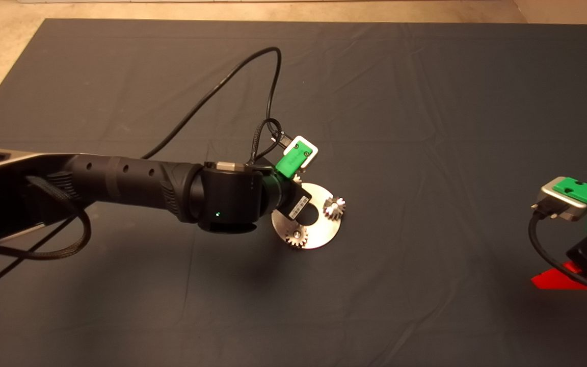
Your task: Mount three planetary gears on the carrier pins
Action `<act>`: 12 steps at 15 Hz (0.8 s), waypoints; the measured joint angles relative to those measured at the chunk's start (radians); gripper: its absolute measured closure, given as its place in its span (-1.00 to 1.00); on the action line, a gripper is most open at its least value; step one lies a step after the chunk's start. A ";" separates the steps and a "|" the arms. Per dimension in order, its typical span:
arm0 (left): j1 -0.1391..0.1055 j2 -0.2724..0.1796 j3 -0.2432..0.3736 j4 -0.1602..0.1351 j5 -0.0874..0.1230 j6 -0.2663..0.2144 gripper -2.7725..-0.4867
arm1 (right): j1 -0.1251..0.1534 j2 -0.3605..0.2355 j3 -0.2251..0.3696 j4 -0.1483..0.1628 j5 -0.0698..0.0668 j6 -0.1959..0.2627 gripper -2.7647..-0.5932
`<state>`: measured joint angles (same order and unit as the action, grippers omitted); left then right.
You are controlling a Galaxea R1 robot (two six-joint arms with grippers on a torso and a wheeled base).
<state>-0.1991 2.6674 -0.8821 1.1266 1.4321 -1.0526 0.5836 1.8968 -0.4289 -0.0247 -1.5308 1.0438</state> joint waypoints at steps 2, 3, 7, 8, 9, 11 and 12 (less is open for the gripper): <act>0.000 0.000 0.000 0.000 0.000 0.003 0.77 | 0.005 -0.003 0.000 0.001 -0.001 0.000 -0.32; 0.000 0.000 0.000 0.000 0.000 0.003 0.77 | 0.007 -0.005 0.000 0.003 0.000 0.000 -0.32; 0.000 0.000 0.000 0.000 0.000 0.003 0.77 | 0.007 -0.008 0.000 0.005 0.000 0.000 -0.32; 0.000 0.000 0.000 0.000 0.000 0.003 0.77 | 0.007 -0.008 0.000 0.005 0.000 0.000 -0.32; 0.000 0.000 0.000 0.000 0.000 0.003 0.77 | 0.007 -0.008 0.000 0.006 0.000 0.000 -0.32; 0.005 0.000 0.000 0.002 0.000 0.003 0.77 | 0.009 -0.012 0.000 0.010 0.001 0.000 -0.32; 0.012 0.000 0.000 0.004 0.000 0.003 0.77 | 0.014 -0.016 0.001 0.013 -0.001 0.000 -0.32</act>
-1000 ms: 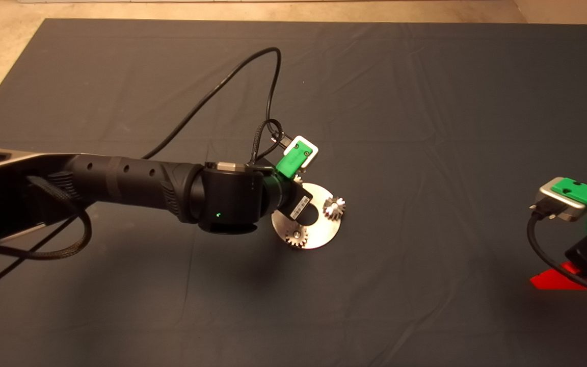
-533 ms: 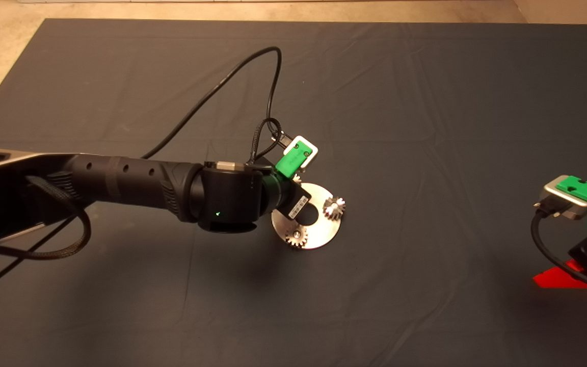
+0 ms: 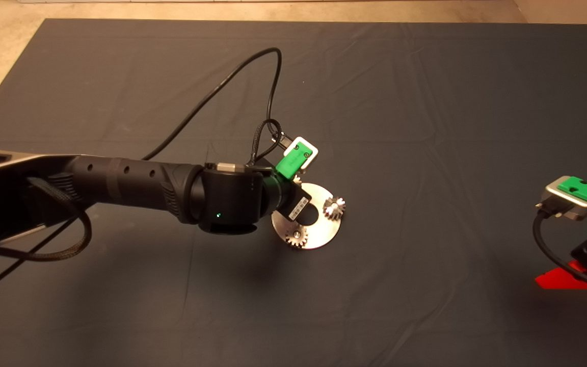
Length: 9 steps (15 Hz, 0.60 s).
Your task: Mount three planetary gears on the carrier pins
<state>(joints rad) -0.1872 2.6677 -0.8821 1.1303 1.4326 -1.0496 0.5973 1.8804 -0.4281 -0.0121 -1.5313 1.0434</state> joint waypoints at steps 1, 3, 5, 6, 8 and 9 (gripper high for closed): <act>0.001 0.000 0.000 0.003 0.000 0.000 0.77 | 0.002 -0.002 0.000 0.003 0.000 0.000 -0.32; 0.002 0.000 0.000 0.003 0.000 0.000 0.77 | 0.002 -0.003 0.000 0.005 0.001 0.000 -0.32; 0.001 0.000 0.000 0.003 0.000 0.000 0.77 | 0.006 -0.003 0.000 0.006 0.001 -0.002 -0.32; 0.001 0.000 0.000 0.003 0.000 0.000 0.77 | 0.007 -0.003 0.000 0.006 0.001 -0.003 -0.32; 0.001 0.000 0.000 0.003 0.000 0.000 0.77 | 0.008 -0.005 0.000 0.007 0.001 -0.005 -0.32; 0.001 0.000 0.000 0.003 0.000 0.000 0.77 | 0.008 -0.005 0.000 0.007 0.001 -0.006 -0.32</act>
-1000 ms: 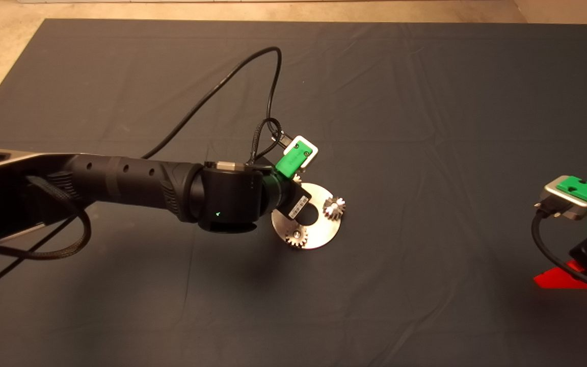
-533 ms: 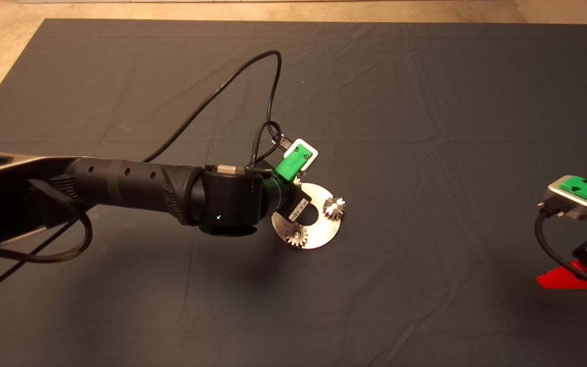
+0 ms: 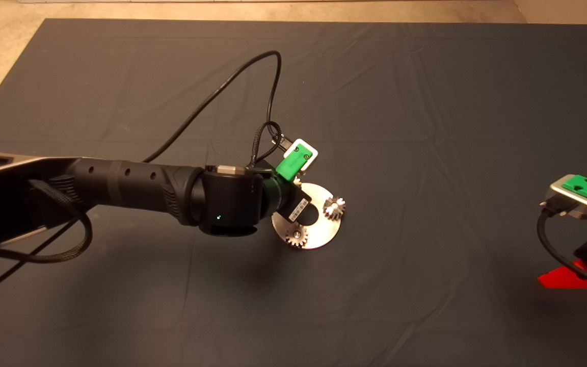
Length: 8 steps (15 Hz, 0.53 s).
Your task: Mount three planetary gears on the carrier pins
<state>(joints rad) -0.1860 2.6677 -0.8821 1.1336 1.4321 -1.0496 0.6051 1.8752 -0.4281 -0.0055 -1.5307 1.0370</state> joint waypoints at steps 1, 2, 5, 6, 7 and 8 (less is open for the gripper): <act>0.000 0.000 0.000 0.001 0.000 0.000 0.77 | 0.000 0.000 0.000 0.000 0.000 0.000 -0.32; 0.000 0.000 0.000 0.001 0.000 0.000 0.77 | 0.000 0.000 0.000 0.000 0.000 0.000 -0.32; 0.000 0.000 0.000 0.005 0.000 0.000 0.77 | 0.005 0.000 0.000 0.005 0.000 0.000 -0.32; 0.000 0.000 -0.001 0.007 -0.001 0.000 0.77 | 0.005 0.000 0.000 0.005 0.000 0.000 -0.32; 0.000 0.000 -0.006 0.008 -0.001 0.000 0.77 | 0.005 0.000 0.000 0.006 0.000 0.000 -0.32; 0.001 0.000 -0.012 0.008 -0.006 0.000 0.77 | 0.005 0.000 0.000 0.006 0.000 0.000 -0.32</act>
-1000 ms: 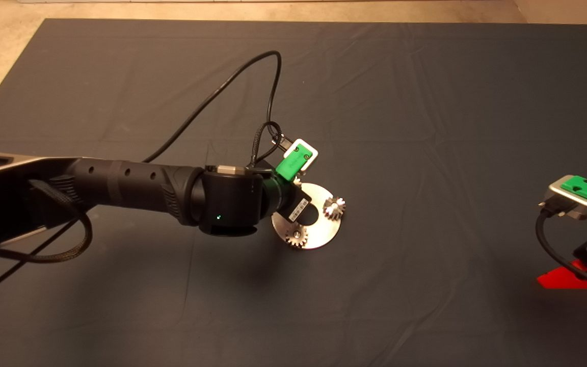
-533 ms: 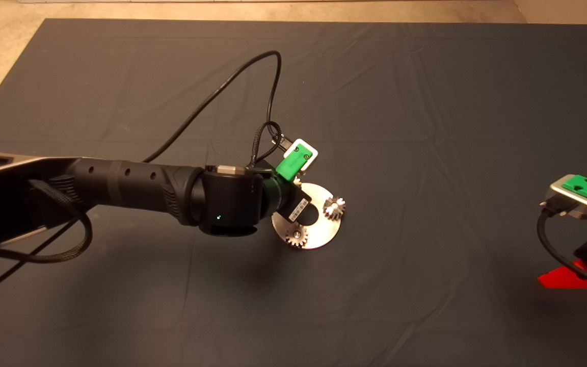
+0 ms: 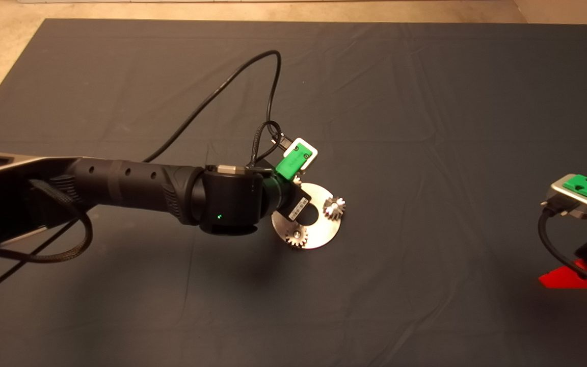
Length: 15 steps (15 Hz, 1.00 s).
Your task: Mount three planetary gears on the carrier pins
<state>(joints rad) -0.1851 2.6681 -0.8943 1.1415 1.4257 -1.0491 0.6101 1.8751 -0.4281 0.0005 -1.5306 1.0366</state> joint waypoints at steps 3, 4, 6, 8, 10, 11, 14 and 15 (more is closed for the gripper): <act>0.005 0.000 -0.003 0.003 -0.004 0.011 0.77 | 0.004 0.000 0.000 0.001 0.000 0.000 -0.32; 0.005 0.000 -0.003 0.003 -0.005 0.013 0.77 | 0.005 0.000 0.000 0.001 0.000 0.000 -0.32; 0.005 0.000 -0.003 0.003 -0.005 0.014 0.77 | 0.005 0.000 0.000 0.001 0.000 0.000 -0.32; 0.005 0.000 -0.003 0.003 -0.005 0.014 0.77 | 0.005 0.000 0.000 0.001 0.000 0.000 -0.32; 0.005 0.000 -0.003 0.003 -0.005 0.014 0.77 | 0.005 0.000 0.000 0.001 0.000 0.000 -0.32; 0.005 0.000 -0.003 0.003 -0.005 0.014 0.77 | 0.005 0.000 0.000 0.001 0.000 0.000 -0.32; 0.005 0.000 -0.003 0.003 -0.005 0.014 0.72 | 0.005 0.000 0.000 0.001 0.000 0.000 -0.32; 0.005 0.000 -0.003 0.003 -0.005 0.014 0.71 | 0.005 0.000 0.000 0.001 0.000 0.000 -0.32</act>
<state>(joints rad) -0.1802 2.6681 -0.8977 1.1450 1.4210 -1.0348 0.6153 1.8747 -0.4281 0.0019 -1.5306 1.0362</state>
